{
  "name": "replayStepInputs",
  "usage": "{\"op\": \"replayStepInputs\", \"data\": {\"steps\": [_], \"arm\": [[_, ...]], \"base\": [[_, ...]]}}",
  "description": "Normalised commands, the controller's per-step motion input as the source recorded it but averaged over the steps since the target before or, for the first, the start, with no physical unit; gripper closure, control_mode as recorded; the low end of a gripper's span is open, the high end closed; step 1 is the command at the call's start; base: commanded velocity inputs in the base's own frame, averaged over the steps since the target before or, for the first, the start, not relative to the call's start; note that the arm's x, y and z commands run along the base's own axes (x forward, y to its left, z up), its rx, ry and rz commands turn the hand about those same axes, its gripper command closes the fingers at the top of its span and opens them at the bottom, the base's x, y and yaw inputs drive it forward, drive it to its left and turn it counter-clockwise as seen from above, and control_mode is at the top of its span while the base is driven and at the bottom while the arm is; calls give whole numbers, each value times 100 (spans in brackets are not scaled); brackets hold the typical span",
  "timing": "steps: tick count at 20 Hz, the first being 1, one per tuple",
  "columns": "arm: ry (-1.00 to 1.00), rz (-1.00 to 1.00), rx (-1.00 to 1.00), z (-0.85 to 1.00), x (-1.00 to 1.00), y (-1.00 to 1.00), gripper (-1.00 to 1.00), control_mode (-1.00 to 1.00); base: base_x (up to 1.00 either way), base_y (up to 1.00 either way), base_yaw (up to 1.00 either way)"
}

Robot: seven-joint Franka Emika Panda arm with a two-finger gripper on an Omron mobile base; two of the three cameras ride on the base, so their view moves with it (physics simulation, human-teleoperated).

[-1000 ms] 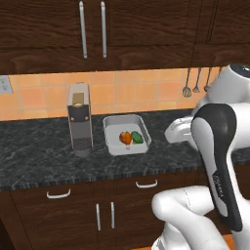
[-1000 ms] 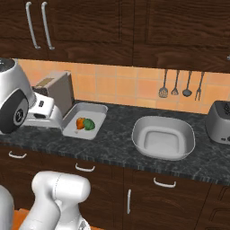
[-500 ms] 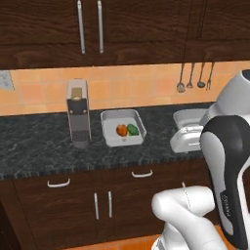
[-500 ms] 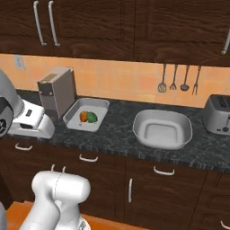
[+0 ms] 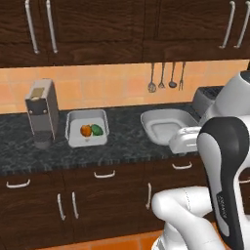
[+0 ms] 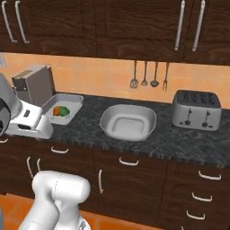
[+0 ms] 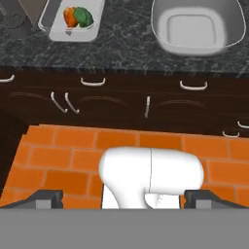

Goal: Place one broccoli and one chicken drumstick in each tupperware on the nearby counter, to pack two identical lunches.

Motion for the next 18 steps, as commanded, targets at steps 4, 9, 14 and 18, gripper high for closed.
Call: {"op": "replayStepInputs", "data": {"steps": [4,9,14,18], "arm": [[0,0,0,0,0,0,-100,100],[0,0,0,0,0,0,-100,100],[0,0,0,0,0,0,-100,100],[0,0,0,0,0,0,-100,100]], "base": [[-31,-100,1],[-30,-100,5],[-21,-100,8],[-24,-100,9]]}}
